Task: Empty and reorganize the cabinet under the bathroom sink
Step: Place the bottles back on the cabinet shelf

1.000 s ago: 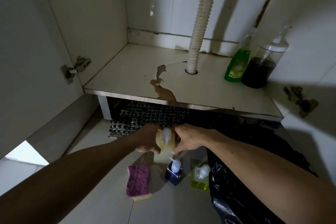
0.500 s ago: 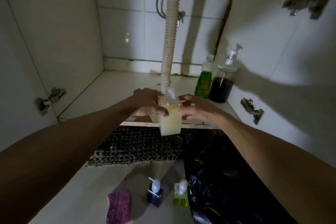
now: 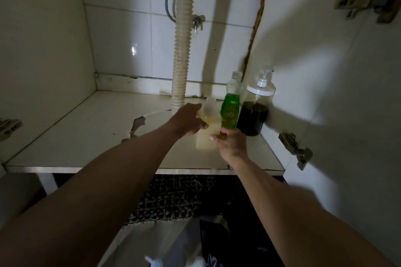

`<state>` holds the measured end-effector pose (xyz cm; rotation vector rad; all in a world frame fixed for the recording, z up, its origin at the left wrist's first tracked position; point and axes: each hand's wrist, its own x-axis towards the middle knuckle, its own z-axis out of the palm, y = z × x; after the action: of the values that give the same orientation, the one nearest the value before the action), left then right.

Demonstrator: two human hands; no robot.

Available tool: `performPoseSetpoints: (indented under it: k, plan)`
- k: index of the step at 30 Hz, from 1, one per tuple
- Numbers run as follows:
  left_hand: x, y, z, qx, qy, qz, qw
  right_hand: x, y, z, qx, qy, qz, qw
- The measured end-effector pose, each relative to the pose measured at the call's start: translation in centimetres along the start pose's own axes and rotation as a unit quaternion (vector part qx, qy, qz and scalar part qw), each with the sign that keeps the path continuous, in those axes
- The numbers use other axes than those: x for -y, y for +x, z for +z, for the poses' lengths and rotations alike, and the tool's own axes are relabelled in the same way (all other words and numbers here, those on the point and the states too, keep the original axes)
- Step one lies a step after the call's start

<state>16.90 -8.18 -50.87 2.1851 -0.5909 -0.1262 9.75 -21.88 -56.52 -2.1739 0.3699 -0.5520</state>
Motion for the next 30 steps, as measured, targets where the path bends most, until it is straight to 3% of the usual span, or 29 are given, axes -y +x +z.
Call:
performPoseSetpoints:
  k: [10,18,25,30]
  plan:
    - [1.4,7.1,2.4,-0.120,0.026,0.036,0.992,-2.0,6.9,2.8,-0.061,0.048,0.013,0.997]
    - [1.9,9.2,3.3,-0.133,0.024,0.035,0.990,-2.8,8.2,3.3,-0.101,0.040,0.011,0.994]
    - [3.1,8.1,4.1,-0.111,-0.050,0.011,0.992,-2.6,7.7,2.9,-0.089,0.004,0.038,0.995]
    - [4.0,4.1,2.7,-0.171,-0.033,0.053,0.983,-1.7,5.2,1.3,-0.070,-0.049,-0.028,0.996]
